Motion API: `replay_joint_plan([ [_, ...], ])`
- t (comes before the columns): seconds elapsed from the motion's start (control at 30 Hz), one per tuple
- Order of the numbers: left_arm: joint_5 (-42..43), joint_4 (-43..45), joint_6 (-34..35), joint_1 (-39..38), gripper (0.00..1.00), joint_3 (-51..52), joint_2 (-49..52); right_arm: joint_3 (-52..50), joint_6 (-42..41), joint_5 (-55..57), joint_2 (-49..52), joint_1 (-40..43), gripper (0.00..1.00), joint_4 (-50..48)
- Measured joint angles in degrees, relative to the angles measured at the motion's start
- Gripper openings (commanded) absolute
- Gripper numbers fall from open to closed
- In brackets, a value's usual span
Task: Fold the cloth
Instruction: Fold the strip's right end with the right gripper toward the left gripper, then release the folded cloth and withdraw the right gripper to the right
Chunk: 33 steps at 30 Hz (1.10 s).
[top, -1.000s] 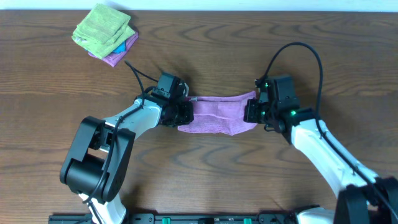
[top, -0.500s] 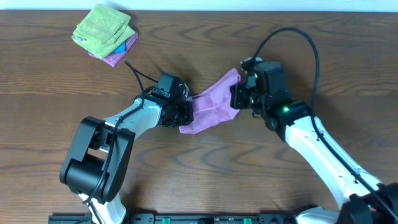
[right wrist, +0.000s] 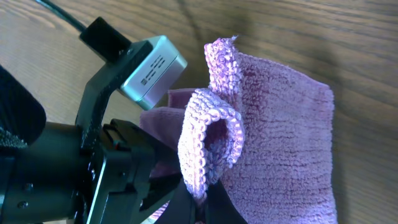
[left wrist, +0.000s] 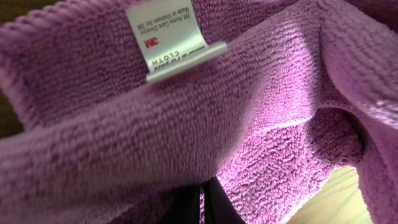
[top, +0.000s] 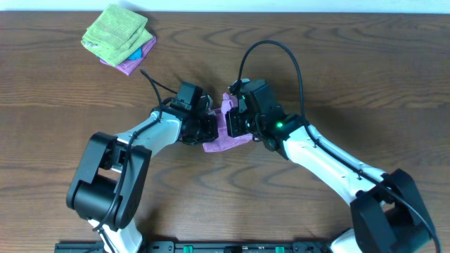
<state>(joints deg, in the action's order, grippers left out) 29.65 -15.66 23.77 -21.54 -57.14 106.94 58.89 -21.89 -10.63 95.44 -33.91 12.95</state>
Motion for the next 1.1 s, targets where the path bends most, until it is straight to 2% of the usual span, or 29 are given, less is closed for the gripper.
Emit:
replay_joint_plan([
  [0.5, -0.35, -7.91, -0.96, 9.55, 0.06, 0.0, -14.97, 0.26, 1.01, 0.13, 4.09, -4.98, 0.02, -2.19],
  [0.53, -0.46, -8.15, -1.18, 10.34, 0.06, 0.0, -15.63, 0.26, 1.14, 0.15, 4.68, -5.31, 0.17, -2.34],
  [0.57, -0.52, -8.31, -1.31, 10.99, 0.06, 0.0, -16.15, 0.26, 1.2, 0.15, 5.33, -5.62, 0.36, -2.51],
  [0.6, -0.57, -8.46, -1.33, 11.63, 0.06, 0.0, -16.57, 0.26, 1.25, 0.07, 5.81, -5.84, 0.43, -2.73],
  [0.8, -1.05, -9.94, -1.75, 15.54, 0.06, 0.0, -17.4, 0.7, 1.79, -1.9, 6.32, -8.72, 0.55, -6.51],
  [0.93, -1.2, -10.05, -1.75, 17.11, 0.06, 0.0, -17.68, 2.8, 1.79, -3.13, 6.29, -10.25, 0.56, -6.6],
  [1.03, -1.18, -11.04, -1.95, 17.22, 0.17, 0.0, -17.73, 3.32, 1.77, -1.86, 5.51, -10.23, 0.57, -6.32],
  [1.07, -1.18, -11.69, -2.05, 17.22, 0.22, 0.0, -17.77, 3.32, 1.81, -0.55, 4.92, -10.1, 0.59, -5.64],
  [1.1, -1.2, -12.7, -2.14, 17.22, 0.29, 0.0, -17.79, 3.32, 2.05, 0.81, 3.98, -9.97, 0.65, -4.55],
])
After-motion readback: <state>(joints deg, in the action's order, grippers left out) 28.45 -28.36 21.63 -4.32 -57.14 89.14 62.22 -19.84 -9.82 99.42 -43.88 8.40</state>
